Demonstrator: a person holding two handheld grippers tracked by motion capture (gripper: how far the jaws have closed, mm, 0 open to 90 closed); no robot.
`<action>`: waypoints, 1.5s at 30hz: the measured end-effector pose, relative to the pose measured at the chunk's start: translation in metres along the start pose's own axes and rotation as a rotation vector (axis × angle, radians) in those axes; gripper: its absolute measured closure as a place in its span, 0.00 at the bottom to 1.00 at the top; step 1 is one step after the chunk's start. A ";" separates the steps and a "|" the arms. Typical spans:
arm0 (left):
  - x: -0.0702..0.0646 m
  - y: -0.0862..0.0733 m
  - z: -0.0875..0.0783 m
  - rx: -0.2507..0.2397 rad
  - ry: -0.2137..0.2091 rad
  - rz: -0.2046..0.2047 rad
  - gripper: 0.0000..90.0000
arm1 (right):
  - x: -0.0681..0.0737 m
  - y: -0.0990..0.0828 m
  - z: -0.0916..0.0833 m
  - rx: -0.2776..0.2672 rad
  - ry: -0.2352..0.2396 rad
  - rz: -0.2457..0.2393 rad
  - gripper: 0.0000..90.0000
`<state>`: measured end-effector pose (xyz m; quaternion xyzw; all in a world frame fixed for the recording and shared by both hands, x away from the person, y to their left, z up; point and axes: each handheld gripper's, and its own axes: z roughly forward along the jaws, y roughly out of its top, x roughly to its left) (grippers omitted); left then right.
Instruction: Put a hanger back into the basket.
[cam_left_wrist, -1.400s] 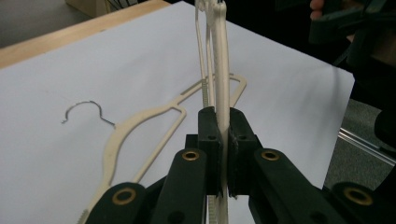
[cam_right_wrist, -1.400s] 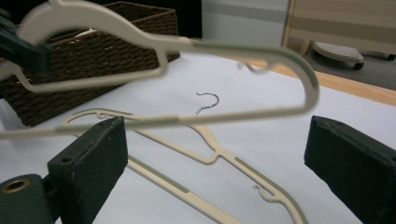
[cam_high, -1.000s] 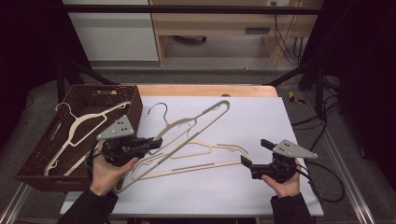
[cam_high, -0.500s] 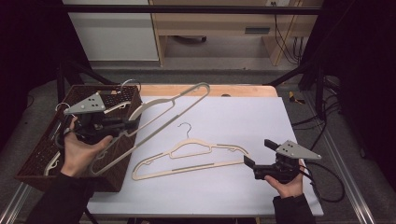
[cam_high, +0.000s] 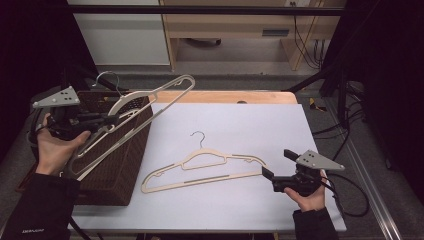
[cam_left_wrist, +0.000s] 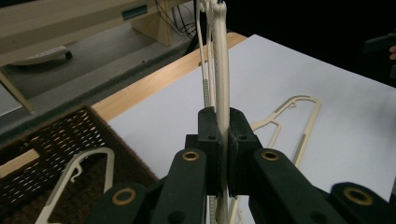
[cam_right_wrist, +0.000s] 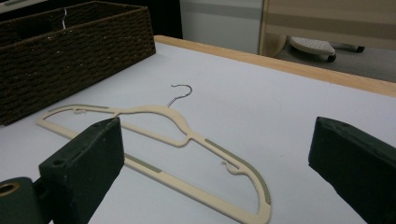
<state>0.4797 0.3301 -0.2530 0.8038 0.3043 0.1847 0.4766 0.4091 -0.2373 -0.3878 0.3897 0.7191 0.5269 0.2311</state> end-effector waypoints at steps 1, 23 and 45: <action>0.005 -0.003 -0.002 0.000 0.006 -0.002 0.96 | 0.000 0.000 0.000 0.000 0.001 0.001 0.04; 0.079 -0.067 -0.028 0.056 0.091 -0.138 0.96 | 0.000 -0.001 0.003 0.016 0.002 -0.006 0.04; 0.094 -0.109 -0.023 0.124 0.092 -0.237 0.96 | -0.001 -0.002 0.004 0.019 0.002 -0.008 0.04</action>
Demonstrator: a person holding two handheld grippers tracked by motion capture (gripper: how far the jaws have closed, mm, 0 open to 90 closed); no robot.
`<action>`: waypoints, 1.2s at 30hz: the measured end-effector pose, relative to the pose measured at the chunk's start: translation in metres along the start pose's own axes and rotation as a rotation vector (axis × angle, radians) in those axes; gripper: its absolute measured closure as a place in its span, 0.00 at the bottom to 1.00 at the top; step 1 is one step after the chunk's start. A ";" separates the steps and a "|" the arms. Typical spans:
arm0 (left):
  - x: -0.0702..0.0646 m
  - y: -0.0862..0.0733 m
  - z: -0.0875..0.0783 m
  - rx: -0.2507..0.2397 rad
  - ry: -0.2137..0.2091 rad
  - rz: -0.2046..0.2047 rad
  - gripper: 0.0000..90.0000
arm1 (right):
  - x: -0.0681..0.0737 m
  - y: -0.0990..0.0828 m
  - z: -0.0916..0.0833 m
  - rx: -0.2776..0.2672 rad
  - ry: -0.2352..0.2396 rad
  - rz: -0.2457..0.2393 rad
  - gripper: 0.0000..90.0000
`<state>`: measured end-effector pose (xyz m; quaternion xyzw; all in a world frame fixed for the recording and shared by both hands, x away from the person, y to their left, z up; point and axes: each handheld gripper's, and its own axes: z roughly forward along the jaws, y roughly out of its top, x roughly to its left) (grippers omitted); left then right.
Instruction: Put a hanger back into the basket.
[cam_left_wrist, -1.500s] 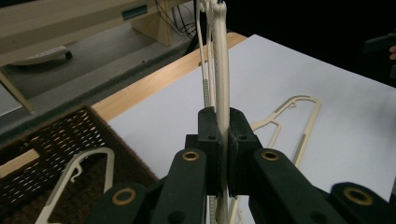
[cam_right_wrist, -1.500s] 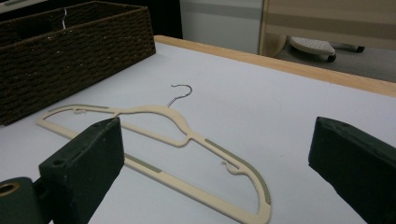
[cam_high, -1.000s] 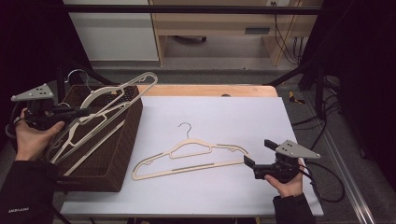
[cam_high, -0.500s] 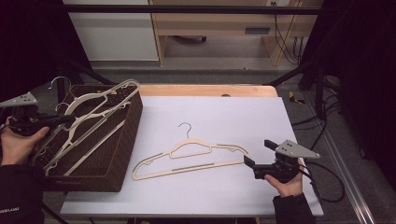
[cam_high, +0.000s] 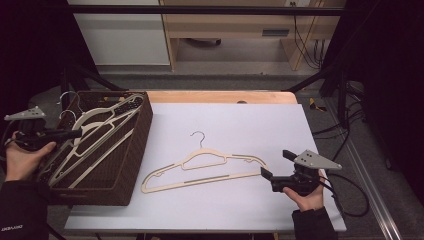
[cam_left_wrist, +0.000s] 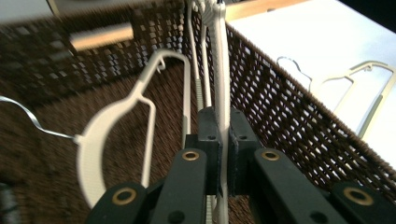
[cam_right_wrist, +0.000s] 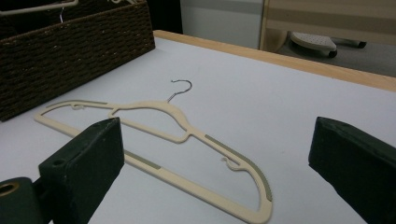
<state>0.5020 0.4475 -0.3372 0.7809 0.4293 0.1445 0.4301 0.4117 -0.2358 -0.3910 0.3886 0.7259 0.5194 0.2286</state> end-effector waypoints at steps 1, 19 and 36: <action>0.000 -0.002 0.003 0.009 -0.003 -0.006 0.96 | 0.000 0.000 0.000 0.001 -0.001 -0.001 0.04; 0.005 -0.028 0.028 0.153 0.204 -0.140 0.76 | 0.000 0.000 0.001 0.003 0.002 0.000 0.04; -0.070 -0.008 0.001 -0.197 0.205 0.009 0.32 | 0.000 0.000 0.001 -0.001 0.002 0.002 0.04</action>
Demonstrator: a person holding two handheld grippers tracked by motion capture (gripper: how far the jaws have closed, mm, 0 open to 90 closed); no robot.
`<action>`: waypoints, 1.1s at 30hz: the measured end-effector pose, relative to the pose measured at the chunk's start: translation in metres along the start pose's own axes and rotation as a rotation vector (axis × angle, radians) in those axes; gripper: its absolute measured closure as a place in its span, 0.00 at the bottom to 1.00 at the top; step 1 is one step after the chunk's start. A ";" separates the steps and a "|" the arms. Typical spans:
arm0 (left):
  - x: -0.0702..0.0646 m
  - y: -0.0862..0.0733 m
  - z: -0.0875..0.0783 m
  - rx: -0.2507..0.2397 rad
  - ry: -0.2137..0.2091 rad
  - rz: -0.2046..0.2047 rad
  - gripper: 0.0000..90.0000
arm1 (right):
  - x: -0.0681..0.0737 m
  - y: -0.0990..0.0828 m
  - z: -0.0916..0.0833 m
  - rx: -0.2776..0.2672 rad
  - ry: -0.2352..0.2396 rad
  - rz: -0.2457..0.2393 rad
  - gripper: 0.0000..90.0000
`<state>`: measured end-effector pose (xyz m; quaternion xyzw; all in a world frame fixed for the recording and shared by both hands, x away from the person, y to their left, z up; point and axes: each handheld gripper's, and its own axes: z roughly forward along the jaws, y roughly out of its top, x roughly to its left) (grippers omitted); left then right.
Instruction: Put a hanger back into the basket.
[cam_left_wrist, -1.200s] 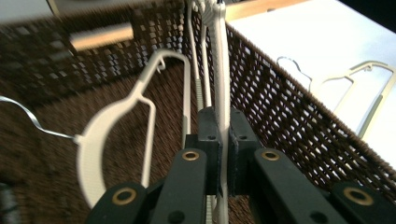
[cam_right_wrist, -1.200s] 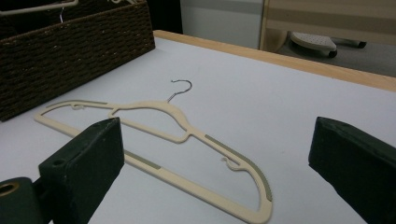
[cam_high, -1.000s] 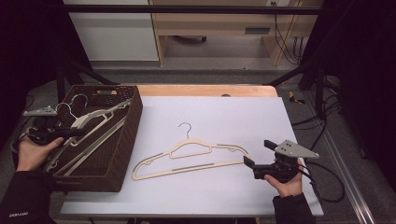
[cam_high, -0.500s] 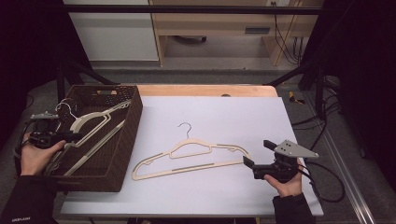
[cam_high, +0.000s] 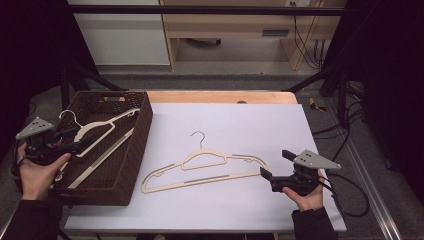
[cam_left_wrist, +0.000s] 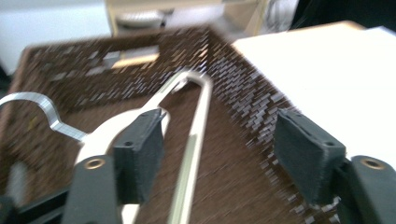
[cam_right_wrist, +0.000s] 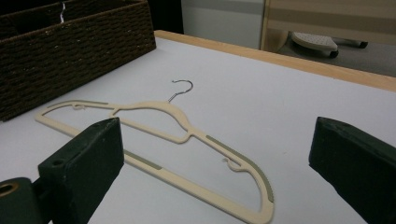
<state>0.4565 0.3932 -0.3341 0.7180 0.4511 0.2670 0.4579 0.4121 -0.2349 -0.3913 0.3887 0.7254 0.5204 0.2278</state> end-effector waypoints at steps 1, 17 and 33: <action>-0.005 0.001 0.001 -0.010 -0.010 0.005 0.29 | 0.000 0.000 0.000 0.000 -0.001 0.001 0.04; -0.098 0.000 0.017 -0.086 -0.214 0.124 0.10 | 0.000 0.001 -0.002 -0.012 -0.011 0.001 0.03; -0.141 -0.012 0.057 0.067 -0.291 0.196 0.12 | 0.000 0.000 -0.002 -0.009 -0.009 -0.005 0.03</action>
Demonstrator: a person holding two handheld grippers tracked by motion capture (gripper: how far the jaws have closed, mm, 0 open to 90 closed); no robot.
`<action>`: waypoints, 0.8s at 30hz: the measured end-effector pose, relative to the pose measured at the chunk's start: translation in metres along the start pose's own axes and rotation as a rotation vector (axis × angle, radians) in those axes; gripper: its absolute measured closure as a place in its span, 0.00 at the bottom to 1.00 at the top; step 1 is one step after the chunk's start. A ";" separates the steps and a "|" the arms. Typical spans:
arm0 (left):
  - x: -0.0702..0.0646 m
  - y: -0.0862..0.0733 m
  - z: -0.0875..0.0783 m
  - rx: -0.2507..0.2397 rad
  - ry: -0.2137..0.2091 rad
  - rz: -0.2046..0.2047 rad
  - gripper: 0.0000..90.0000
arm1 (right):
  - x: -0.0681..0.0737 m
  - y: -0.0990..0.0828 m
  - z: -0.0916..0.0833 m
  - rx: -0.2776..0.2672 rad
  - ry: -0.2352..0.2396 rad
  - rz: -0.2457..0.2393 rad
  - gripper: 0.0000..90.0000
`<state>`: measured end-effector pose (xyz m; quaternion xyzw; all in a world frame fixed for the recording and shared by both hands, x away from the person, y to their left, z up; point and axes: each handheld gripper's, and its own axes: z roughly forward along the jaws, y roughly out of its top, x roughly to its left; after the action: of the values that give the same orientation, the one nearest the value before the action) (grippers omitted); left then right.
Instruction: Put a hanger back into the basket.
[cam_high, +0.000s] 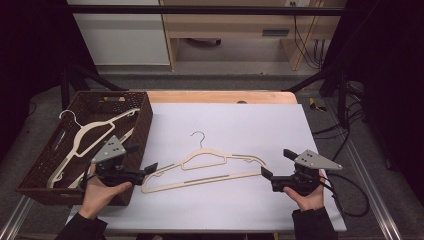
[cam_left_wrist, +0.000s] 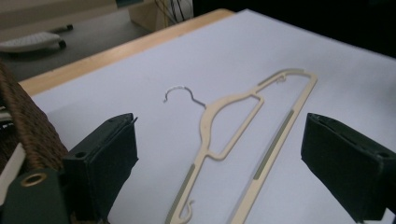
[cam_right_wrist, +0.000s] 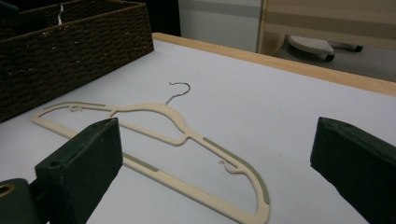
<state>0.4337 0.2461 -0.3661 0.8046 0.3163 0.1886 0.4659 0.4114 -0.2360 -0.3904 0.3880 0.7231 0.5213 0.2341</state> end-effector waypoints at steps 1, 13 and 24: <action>-0.001 -0.001 0.003 0.011 -0.006 0.000 0.12 | 0.000 0.000 0.000 0.000 0.001 0.001 0.03; -0.020 0.001 0.047 0.147 -0.010 0.018 0.14 | 0.000 -0.001 0.001 0.002 0.009 0.005 0.03; -0.011 -0.026 0.099 0.292 0.038 0.006 0.18 | 0.000 -0.001 0.002 0.007 0.017 0.001 0.04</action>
<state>0.4758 0.1854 -0.4373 0.8610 0.3468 0.1569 0.3374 0.4123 -0.2348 -0.3922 0.3845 0.7268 0.5223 0.2263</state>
